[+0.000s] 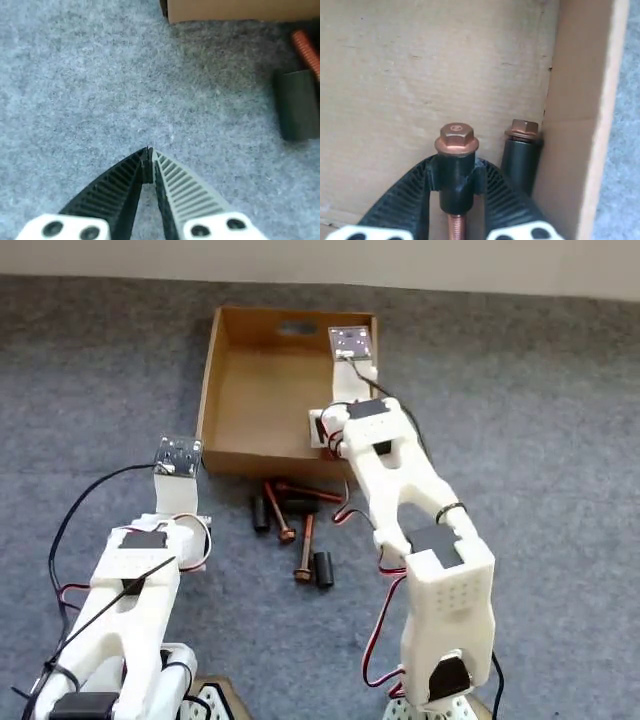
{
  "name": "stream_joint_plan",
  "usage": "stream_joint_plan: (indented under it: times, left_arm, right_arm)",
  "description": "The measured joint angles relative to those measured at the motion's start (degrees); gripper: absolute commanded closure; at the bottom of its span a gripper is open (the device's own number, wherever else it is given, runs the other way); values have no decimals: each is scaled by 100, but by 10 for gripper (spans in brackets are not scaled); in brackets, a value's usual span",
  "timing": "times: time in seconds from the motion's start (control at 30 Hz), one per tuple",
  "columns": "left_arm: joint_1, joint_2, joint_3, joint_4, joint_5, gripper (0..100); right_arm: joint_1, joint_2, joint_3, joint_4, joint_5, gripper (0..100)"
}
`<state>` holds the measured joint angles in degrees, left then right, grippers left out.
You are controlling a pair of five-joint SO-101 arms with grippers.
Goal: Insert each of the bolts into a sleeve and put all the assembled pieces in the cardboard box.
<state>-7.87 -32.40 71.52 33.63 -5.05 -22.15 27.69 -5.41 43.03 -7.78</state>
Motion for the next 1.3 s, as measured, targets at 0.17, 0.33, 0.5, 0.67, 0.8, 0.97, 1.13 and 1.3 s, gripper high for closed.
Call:
stream_joint_plan:
  times: [0.17, 0.33, 0.5, 0.67, 0.8, 0.97, 1.13, 1.3]
  left_arm:
    - [0, 0, 0, 0, 0, 973]
    - [0, 0, 0, 0, 0, 973]
    - [0, 0, 0, 0, 0, 973]
    - [0, 0, 0, 0, 0, 973]
    - [0, 0, 0, 0, 0, 973]
    - [0, 0, 0, 0, 0, 973]
    - [0, 0, 0, 0, 0, 973]
    - [0, 0, 0, 0, 0, 973]
  right_arm:
    - [-18, 0, 0, 9, 0, 990]
    - [-44, 0, 0, 9, 0, 990]
    - [-44, 0, 0, 9, 0, 990]
    - [-44, 114, -9, 9, -35, 991]
    - [-79, 352, -9, 9, -44, 991]
    - [-79, 387, -35, 9, -44, 990]
    - [-79, 413, -149, 44, -53, 913]
    - [-88, 413, -193, 44, -44, 822]
